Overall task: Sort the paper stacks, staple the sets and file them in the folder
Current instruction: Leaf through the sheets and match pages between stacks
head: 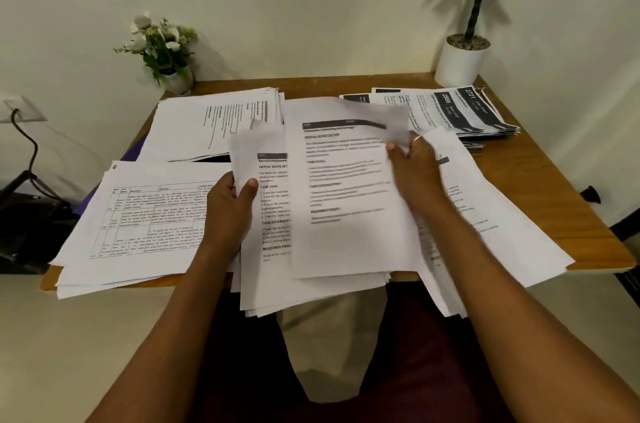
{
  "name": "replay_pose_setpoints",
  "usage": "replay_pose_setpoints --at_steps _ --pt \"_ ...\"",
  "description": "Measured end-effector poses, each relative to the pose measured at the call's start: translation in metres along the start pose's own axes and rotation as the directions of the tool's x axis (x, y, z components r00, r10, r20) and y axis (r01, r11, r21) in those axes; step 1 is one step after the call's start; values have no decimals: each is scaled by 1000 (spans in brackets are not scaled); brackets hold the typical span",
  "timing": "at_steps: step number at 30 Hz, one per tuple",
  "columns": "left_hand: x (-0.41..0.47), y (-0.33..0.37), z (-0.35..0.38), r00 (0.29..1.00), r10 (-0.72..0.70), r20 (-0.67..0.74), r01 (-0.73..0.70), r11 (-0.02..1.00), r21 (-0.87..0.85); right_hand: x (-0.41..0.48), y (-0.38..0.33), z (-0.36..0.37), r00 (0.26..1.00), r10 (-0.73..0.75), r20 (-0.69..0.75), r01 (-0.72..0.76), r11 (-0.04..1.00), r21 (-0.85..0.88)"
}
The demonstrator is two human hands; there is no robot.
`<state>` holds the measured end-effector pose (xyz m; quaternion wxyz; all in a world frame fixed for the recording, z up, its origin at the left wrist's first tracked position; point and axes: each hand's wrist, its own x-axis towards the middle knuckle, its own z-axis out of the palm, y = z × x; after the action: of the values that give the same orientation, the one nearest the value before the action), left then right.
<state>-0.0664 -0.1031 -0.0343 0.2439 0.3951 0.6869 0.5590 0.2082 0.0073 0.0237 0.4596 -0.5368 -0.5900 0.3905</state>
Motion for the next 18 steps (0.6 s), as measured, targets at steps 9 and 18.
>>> replay_pose_setpoints --at_steps 9,18 --pt "-1 0 0 1000 -26 3 26 1000 -15 48 47 -114 989 87 120 -26 898 -440" --pt "-4 5 2 999 -43 -4 43 999 -13 36 66 -86 975 -200 -93 34 554 -832"
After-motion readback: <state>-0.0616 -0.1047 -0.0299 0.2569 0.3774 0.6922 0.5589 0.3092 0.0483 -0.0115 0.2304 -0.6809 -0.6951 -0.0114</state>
